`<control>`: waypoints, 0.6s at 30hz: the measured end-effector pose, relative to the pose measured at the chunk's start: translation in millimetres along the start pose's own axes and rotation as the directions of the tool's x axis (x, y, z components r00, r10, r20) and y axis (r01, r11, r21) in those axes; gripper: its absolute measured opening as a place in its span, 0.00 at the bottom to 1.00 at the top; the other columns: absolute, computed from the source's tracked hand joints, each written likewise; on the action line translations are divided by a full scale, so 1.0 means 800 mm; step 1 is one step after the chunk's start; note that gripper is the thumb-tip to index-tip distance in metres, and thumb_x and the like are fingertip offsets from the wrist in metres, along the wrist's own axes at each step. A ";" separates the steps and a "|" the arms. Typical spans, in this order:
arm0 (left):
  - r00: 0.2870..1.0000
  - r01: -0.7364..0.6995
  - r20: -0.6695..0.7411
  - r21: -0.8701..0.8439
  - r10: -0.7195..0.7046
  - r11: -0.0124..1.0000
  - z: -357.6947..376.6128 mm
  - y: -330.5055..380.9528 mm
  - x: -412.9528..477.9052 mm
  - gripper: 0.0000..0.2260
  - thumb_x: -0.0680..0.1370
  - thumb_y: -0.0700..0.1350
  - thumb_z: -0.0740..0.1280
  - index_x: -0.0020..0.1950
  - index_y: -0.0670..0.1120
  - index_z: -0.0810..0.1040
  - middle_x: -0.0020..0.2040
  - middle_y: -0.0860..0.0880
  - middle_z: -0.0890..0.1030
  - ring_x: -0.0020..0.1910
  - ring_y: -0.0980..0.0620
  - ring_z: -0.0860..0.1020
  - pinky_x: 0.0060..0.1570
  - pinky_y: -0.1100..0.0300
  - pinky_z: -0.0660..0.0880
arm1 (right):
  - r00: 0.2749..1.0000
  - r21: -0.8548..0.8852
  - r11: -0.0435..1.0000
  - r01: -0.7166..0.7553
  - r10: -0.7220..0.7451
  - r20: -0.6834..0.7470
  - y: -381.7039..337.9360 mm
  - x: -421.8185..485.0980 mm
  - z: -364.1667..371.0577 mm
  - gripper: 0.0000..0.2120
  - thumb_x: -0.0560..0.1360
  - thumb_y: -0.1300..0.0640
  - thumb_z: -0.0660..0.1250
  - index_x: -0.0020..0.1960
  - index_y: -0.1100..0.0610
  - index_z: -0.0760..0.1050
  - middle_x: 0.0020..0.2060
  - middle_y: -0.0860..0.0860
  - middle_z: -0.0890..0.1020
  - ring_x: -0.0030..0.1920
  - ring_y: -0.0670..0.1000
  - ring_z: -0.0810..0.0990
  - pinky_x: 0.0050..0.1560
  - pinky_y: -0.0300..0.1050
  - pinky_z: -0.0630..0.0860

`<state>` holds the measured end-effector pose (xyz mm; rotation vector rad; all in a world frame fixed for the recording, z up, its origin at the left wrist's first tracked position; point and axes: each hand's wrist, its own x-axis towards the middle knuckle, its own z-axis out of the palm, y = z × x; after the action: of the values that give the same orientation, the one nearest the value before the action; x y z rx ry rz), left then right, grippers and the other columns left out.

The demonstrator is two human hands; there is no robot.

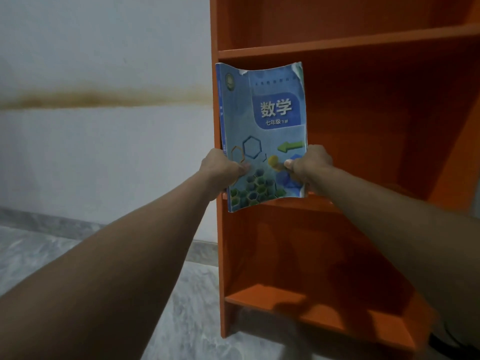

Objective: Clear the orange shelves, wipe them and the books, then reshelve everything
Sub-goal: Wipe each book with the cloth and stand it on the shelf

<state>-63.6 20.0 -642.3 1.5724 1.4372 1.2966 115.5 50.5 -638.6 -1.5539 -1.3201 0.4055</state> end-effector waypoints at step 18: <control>0.870 0.212 -0.484 0.534 0.090 0.818 0.064 -0.028 0.067 0.14 0.75 0.46 0.74 0.57 0.44 0.76 0.52 0.45 0.81 0.45 0.46 0.82 0.40 0.54 0.82 | 0.887 0.247 0.946 -0.208 0.076 0.455 0.044 0.136 0.060 0.05 0.82 0.61 0.59 0.56 0.59 0.72 0.54 0.59 0.74 0.47 0.59 0.75 0.46 0.51 0.77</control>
<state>-27.9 84.5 -666.2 1.5863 2.3695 1.3574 134.8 172.3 -652.1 -1.3568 -1.4069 1.0516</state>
